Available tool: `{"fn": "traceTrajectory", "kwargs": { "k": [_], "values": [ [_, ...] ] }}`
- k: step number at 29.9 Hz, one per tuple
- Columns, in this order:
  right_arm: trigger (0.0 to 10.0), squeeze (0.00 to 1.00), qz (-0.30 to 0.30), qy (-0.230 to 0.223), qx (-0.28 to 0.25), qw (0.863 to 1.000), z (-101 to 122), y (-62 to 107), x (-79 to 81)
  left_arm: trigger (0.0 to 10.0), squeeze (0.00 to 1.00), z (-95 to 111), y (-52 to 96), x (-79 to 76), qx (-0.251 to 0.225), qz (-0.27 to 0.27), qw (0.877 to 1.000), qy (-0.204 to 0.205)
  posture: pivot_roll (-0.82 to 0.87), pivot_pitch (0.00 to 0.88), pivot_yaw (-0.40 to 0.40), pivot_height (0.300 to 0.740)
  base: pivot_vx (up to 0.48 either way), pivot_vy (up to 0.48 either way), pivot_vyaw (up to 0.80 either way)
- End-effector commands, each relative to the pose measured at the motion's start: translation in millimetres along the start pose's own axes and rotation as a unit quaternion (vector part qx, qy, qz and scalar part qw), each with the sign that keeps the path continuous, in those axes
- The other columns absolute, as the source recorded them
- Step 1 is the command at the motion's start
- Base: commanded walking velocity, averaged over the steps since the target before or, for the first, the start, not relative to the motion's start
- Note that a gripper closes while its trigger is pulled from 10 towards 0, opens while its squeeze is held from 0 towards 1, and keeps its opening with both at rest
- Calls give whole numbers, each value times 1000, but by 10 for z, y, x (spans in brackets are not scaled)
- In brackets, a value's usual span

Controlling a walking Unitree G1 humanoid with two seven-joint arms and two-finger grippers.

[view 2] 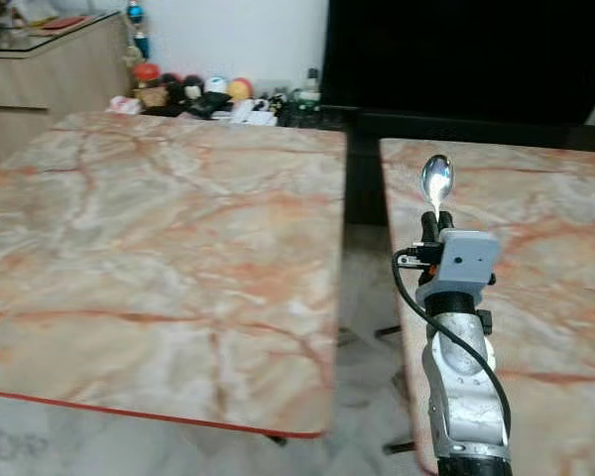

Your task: Setting the table

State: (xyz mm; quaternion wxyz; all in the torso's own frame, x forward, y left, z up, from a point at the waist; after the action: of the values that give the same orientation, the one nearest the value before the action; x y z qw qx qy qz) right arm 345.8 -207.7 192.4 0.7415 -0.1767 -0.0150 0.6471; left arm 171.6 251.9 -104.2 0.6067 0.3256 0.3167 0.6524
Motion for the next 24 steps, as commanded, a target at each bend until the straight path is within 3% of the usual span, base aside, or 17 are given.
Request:
{"fn": "traceTrajectory", "kwargs": {
  "k": [1, 17, 24],
  "values": [
    [10000, 0, -6, -3, -19, 1000, 100, -17, -12, 10000, 0, -104, 36, 74, 18, 7, 1000, -4, -63, 70, 17, 740, 0, -480, 0],
    [10000, 0, -41, 2, -59, 997, 316, -89, -195, 10000, 0, -8, 9, 56, 6, 6, 1000, 1, -65, 85, 16, 740, 0, -480, 0],
    [10000, 0, -44, -3, -67, 997, 355, -101, -192, 10000, 0, 4, 2, 35, 4, 5, 1000, 4, -65, 86, 13, 740, 0, -480, -346]
  ]
}}
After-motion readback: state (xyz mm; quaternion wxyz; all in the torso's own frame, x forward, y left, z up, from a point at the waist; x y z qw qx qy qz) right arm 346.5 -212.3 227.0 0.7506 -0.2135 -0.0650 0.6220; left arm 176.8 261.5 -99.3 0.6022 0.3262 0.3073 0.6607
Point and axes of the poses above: a point about 5 cm out from each wrist's last joint towards the gripper, its own y axis pointing back from the gripper into the wrist, its own z axis along the axis of the wrist's last joint, x = y × z, the point moved 3 cm from there along -y, pointing out of the wrist towards the gripper, and after that the axes turned 8 degrees about y, right-handed, at the moved point
